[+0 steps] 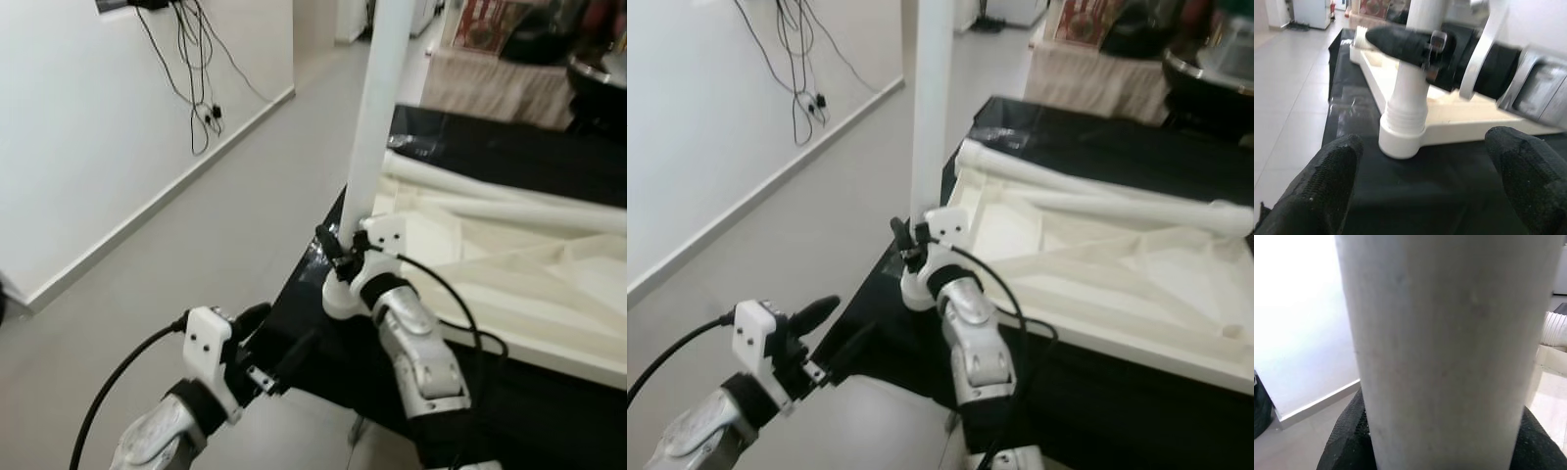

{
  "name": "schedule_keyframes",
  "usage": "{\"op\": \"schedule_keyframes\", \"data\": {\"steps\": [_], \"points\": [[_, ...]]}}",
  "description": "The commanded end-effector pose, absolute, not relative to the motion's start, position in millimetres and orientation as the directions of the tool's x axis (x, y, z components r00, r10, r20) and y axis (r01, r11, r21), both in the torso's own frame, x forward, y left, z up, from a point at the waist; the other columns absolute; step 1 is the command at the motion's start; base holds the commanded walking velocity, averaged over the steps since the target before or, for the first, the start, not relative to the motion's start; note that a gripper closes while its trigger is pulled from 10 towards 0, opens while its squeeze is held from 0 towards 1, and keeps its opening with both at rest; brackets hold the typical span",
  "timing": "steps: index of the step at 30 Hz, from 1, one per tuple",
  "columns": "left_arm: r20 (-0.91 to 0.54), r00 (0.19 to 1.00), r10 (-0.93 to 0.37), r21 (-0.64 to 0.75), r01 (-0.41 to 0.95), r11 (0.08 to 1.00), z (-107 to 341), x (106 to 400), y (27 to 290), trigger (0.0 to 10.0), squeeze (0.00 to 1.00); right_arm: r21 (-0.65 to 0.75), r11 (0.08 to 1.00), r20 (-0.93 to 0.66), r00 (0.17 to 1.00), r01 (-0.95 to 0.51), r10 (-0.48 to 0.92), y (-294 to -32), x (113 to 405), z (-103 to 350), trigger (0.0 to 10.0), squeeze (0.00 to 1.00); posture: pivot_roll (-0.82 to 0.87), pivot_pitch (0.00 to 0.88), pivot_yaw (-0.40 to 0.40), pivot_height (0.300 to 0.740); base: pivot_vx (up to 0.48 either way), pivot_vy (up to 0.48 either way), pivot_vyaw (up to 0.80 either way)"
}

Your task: Building children table

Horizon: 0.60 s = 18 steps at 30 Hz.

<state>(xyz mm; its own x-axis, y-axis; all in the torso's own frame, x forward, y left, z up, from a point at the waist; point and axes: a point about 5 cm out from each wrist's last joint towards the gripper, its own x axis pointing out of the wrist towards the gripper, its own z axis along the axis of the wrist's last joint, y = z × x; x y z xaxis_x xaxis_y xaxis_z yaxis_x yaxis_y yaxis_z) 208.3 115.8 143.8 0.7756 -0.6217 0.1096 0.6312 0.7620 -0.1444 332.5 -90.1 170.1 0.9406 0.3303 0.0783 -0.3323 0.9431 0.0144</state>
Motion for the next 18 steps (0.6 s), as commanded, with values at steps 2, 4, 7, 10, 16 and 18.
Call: {"op": "schedule_keyframes", "data": {"steps": [2,4,7,10,16,18], "points": [[0.085,0.781,-0.619,-0.144,0.625,0.768,136.3,208.0,116.0,10.0,0.00,0.072,0.966,-0.109,0.961,-0.246,0.253,-103.4,331.5,129.6,0.0,0.00,0.02,0.143,0.018,0.740,0.000,0.000,0.00],[0.081,0.786,-0.612,-0.156,0.617,0.772,131.2,210.0,113.8,10.0,0.00,0.085,0.965,-0.087,0.963,-0.249,0.256,-93.6,336.2,141.9,10.0,0.00,0.02,0.138,0.022,0.740,0.000,0.000,0.00],[0.078,0.786,-0.613,-0.156,0.617,0.771,128.4,210.8,112.2,10.0,0.00,0.093,0.954,-0.064,0.955,-0.284,0.290,-88.3,338.2,149.9,10.0,0.00,0.02,0.138,0.022,0.740,0.000,0.000,0.00],[0.082,0.786,-0.613,-0.157,0.618,0.771,126.6,214.9,112.2,10.0,0.00,0.093,0.884,-0.020,0.887,-0.457,0.461,-80.0,344.5,158.0,10.0,1.00,0.03,0.125,0.022,0.740,0.000,0.000,0.00],[0.083,0.774,-0.628,-0.163,0.632,0.758,123.0,220.2,109.8,10.0,0.00,-0.183,0.526,-0.087,0.547,-0.830,0.833,-87.6,348.5,174.8,10.0,0.00,0.05,0.112,0.020,0.740,0.000,0.000,0.00],[0.084,0.773,-0.628,-0.163,0.633,0.757,122.6,220.5,109.7,10.0,0.00,-0.198,0.506,-0.101,0.531,-0.839,0.841,-88.8,348.5,174.7,10.0,0.00,0.05,0.112,0.020,0.740,0.000,0.000,0.00]]}}
